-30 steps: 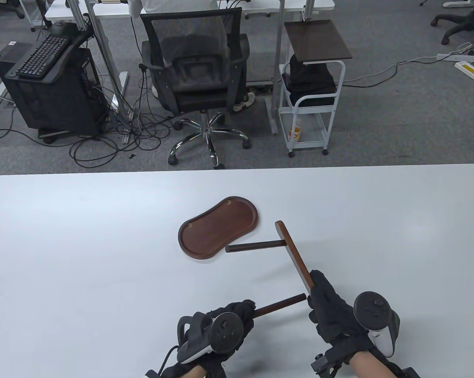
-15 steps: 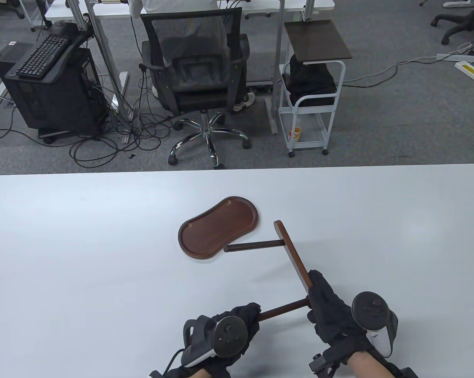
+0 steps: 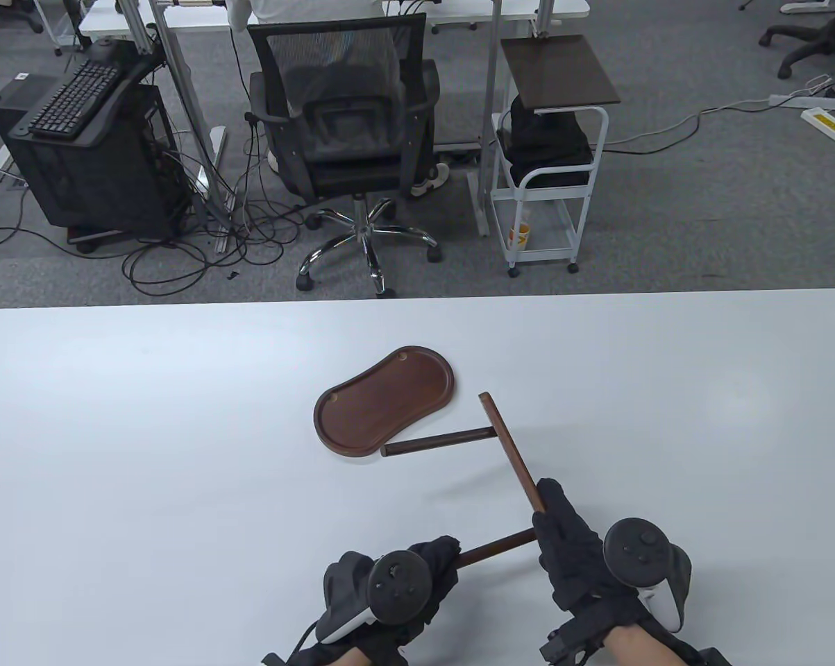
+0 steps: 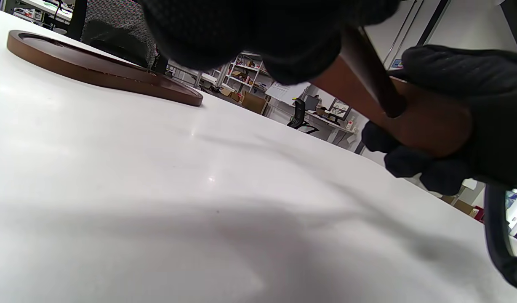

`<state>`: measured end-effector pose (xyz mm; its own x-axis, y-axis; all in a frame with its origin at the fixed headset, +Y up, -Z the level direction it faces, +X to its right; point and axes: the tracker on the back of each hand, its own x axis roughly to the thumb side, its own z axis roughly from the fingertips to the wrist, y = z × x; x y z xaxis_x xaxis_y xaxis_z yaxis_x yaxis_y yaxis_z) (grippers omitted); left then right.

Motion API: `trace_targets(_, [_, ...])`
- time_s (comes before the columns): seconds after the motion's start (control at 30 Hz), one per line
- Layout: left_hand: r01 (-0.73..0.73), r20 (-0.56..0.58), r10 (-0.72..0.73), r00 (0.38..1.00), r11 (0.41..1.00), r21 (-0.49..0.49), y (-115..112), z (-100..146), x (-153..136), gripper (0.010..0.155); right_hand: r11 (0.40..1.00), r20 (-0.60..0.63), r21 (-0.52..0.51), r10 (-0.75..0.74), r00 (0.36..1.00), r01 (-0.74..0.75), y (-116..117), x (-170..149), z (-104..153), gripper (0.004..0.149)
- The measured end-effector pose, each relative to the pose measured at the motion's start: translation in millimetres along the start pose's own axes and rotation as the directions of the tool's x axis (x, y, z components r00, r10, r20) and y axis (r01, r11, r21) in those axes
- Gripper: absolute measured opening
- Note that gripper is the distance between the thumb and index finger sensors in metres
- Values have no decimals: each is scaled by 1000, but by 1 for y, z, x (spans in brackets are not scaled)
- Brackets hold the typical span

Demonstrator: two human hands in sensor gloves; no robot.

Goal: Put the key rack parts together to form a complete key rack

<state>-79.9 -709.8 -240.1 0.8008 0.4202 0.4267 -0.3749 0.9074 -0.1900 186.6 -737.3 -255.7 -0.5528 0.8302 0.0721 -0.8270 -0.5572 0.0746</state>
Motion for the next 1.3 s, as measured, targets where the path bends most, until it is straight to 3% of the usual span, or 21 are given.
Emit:
trace_targets(0.23, [-91, -3, 91, 996, 996, -23, 5, 0, 2, 49, 977, 58, 1, 213, 975, -214, 10, 11, 4, 63])
trace_targets(0.67, [-136, -6, 136, 991, 991, -19, 5, -1, -1, 49, 973, 68, 1, 232, 970, -233, 12, 13, 5, 63])
trace_targets(0.83, [-143, 0, 143, 990, 990, 4, 5, -2, -1, 49, 979, 38, 20, 202, 979, -203, 15, 9, 4, 63])
trace_targets(0.97, [-161, 54, 164, 985, 986, -41, 6, -1, 2, 54, 991, 8, 20, 132, 991, -133, 6, 6, 5, 62])
trace_targets(1.17, [-395, 112, 401, 909, 916, -72, 19, -5, 1, 59, 1000, -52, 12, 9, 999, -8, -4, -3, 1, 62])
trace_targets(1.3, [-433, 142, 449, 882, 892, -126, 28, -8, -4, 62, 997, -87, 10, -71, 994, 72, -7, -9, 0, 61])
